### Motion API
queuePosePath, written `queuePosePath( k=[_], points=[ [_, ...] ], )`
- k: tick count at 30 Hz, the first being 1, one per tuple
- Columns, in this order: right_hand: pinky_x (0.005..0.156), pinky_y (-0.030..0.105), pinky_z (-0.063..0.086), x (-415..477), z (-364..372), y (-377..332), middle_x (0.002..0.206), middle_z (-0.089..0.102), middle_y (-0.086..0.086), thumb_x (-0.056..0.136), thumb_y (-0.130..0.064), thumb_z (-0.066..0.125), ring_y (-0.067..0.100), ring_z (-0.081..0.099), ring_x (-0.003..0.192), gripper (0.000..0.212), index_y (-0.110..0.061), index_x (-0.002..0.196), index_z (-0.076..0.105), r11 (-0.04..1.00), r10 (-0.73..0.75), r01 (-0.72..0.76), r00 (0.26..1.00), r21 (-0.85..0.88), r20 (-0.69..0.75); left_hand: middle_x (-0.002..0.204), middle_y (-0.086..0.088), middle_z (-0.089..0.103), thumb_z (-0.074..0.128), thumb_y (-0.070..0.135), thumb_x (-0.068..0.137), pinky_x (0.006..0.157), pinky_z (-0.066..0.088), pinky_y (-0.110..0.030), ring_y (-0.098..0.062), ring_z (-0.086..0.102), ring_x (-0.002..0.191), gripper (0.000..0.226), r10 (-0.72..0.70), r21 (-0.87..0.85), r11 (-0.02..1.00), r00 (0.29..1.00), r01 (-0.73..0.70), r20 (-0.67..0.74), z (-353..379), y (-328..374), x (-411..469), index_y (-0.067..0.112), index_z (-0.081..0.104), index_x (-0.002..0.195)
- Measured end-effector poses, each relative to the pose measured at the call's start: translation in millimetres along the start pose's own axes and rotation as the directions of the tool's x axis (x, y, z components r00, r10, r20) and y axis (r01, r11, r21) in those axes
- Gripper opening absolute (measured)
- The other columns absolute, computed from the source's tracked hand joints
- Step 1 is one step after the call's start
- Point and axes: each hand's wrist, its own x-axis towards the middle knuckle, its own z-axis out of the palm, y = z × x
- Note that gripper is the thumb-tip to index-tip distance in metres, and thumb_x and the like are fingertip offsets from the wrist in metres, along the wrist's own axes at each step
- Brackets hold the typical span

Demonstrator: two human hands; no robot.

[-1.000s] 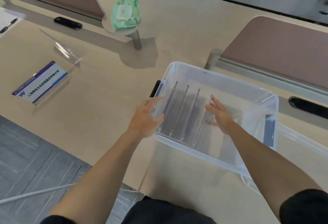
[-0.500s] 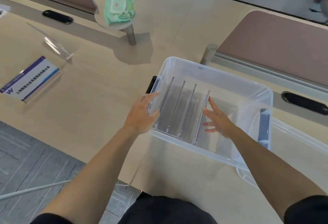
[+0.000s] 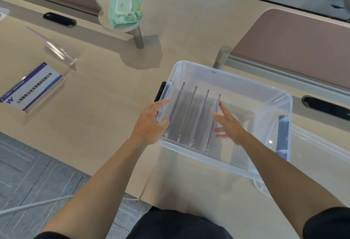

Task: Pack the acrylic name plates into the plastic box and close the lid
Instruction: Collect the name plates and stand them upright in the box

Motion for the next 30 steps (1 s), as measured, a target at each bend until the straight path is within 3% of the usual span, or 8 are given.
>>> queuePosePath(
  k=[5,13,18,25,28,30],
  points=[
    [0.097,0.048,0.051,2,2,1,0.157,0.035,0.005,0.094,-0.049,0.051,0.042,0.054,0.125,0.068,-0.054,0.149,0.011,1.000,-0.022,0.022,0.999,0.004,-0.038,0.097,0.019,0.045,0.057,0.021,0.086,0.094,0.046,-0.035,-0.015,0.047,0.098,0.058,-0.010,-0.009,1.000,1.000,0.010,-0.009,0,1,0,0.050,0.044,0.134],
    [0.092,0.040,0.050,-2,6,1,0.159,0.029,0.004,0.098,-0.045,0.046,0.038,0.050,0.129,0.065,-0.049,0.151,0.010,0.999,-0.050,0.051,0.997,0.010,-0.063,0.097,0.019,0.044,0.057,0.022,0.086,0.095,0.046,-0.036,-0.014,0.047,0.097,0.058,-0.013,-0.008,1.000,1.000,0.013,0.001,0,2,-1,0.050,0.043,0.135],
    [0.100,0.045,0.047,-2,9,2,0.163,0.018,0.000,0.100,-0.043,0.043,0.033,0.037,0.141,0.063,-0.046,0.152,0.008,0.995,-0.098,0.097,0.993,-0.005,-0.060,0.098,0.020,0.044,0.057,0.022,0.086,0.095,0.046,-0.035,-0.013,0.046,0.099,0.059,-0.017,-0.002,1.000,1.000,0.017,0.002,0,2,-1,0.052,0.041,0.135],
    [0.101,0.048,0.048,-4,10,-1,0.160,0.027,0.002,0.099,-0.043,0.048,0.030,0.040,0.138,0.064,-0.048,0.152,0.013,0.996,-0.080,0.082,0.993,0.027,-0.082,0.105,0.014,0.048,0.057,0.023,0.087,0.096,0.046,-0.038,-0.015,0.048,0.102,0.057,-0.029,0.013,1.000,1.000,0.029,0.005,0,2,0,0.051,0.041,0.135],
    [0.097,0.045,0.049,-1,5,-4,0.160,0.026,0.001,0.095,-0.055,0.047,0.033,0.045,0.135,0.064,-0.050,0.150,0.013,0.995,-0.037,0.032,0.998,-0.090,-0.057,0.105,0.011,0.047,0.058,0.028,0.088,0.097,0.046,-0.039,-0.016,0.048,0.103,0.056,-0.035,0.056,0.998,0.999,0.034,0.018,-1,2,1,0.051,0.039,0.136],
    [0.105,0.048,0.044,-2,0,-7,0.155,0.038,0.004,0.088,-0.070,0.040,0.033,0.049,0.131,0.070,-0.043,0.150,0.022,0.964,-0.033,0.004,0.994,-0.265,-0.107,0.109,0.007,0.046,0.060,0.039,0.086,0.101,0.042,-0.040,-0.018,0.045,0.106,0.056,-0.026,0.095,0.995,0.999,0.023,0.035,0,0,1,0.052,0.039,0.136]
  ],
)
